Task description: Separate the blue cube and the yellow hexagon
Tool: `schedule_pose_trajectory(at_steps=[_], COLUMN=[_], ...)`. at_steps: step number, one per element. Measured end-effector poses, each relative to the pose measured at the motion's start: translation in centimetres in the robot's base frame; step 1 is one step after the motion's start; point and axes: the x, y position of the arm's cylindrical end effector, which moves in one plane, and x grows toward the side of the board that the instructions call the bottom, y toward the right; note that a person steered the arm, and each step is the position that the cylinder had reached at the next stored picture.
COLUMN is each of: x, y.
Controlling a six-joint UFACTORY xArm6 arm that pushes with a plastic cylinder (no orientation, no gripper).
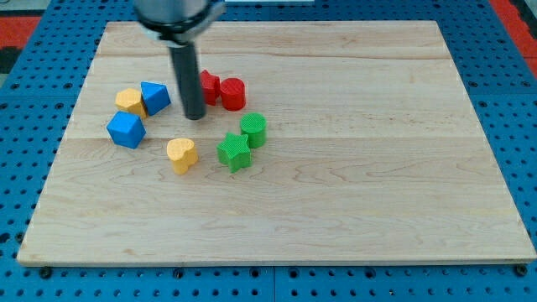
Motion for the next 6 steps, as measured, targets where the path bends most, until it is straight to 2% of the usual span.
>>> schedule_pose_trajectory(at_steps=[3,5,6], x=[1.1,-8.9,-12.6], y=[-8.3,-9.6,-10.1])
